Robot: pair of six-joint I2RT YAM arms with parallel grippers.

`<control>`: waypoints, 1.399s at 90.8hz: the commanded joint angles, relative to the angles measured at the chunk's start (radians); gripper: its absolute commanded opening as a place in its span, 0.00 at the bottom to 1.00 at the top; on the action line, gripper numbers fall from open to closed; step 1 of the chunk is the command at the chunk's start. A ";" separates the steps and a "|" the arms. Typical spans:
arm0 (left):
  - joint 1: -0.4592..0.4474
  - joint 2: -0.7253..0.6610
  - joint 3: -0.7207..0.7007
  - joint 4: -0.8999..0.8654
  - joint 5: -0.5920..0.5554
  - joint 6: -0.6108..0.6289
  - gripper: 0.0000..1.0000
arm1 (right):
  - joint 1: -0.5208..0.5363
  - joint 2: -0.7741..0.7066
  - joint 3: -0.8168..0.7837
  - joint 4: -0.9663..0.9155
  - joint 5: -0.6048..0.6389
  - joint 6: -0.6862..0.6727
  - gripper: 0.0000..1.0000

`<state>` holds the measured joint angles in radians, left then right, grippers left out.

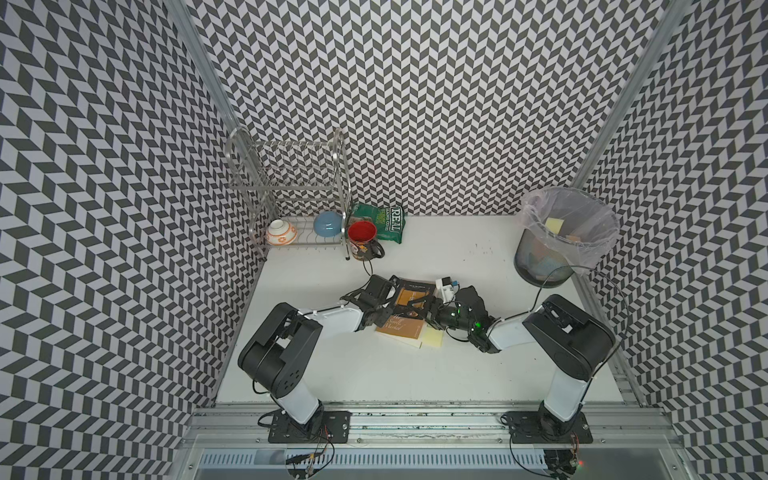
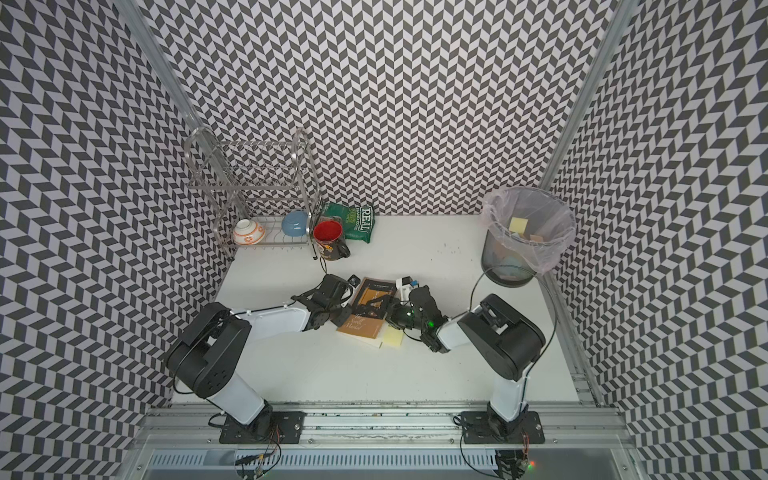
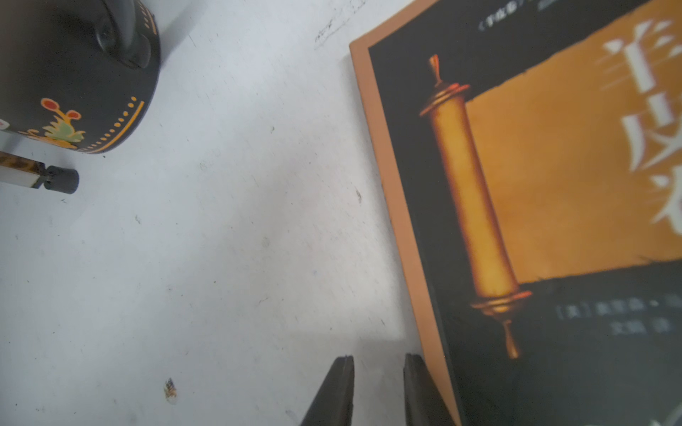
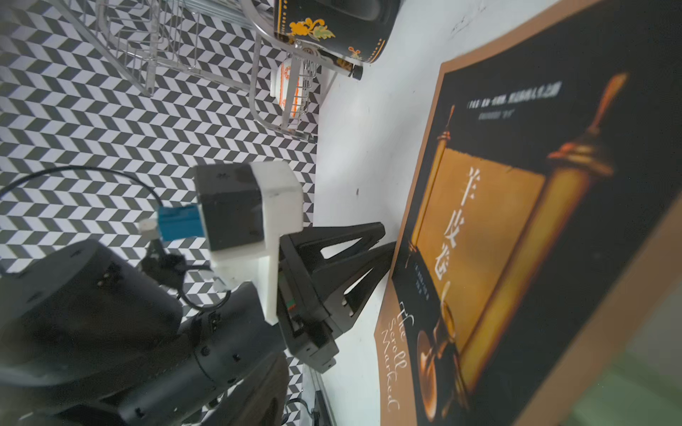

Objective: Peel off the used sticky note
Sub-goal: Open the book at the center of the board.

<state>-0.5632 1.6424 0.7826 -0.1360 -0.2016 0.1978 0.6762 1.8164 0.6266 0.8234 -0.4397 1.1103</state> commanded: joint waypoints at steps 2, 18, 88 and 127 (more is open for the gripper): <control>-0.009 -0.043 -0.017 -0.094 0.050 0.044 0.28 | -0.017 0.002 0.044 -0.078 0.014 -0.055 0.72; -0.007 -0.128 -0.022 -0.111 0.099 0.096 0.32 | -0.048 0.029 0.072 -0.103 -0.014 -0.056 0.68; -0.158 -0.488 -0.115 -0.137 0.301 0.256 1.00 | -0.082 0.028 0.335 -0.500 -0.078 -0.178 0.18; -0.309 -0.448 -0.229 0.074 0.054 0.259 1.00 | -0.084 0.049 0.400 -0.541 -0.124 -0.074 0.14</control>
<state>-0.8566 1.1858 0.5743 -0.1658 -0.0628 0.4450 0.5968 1.8771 0.9997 0.2497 -0.5358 1.0058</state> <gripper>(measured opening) 0.999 0.140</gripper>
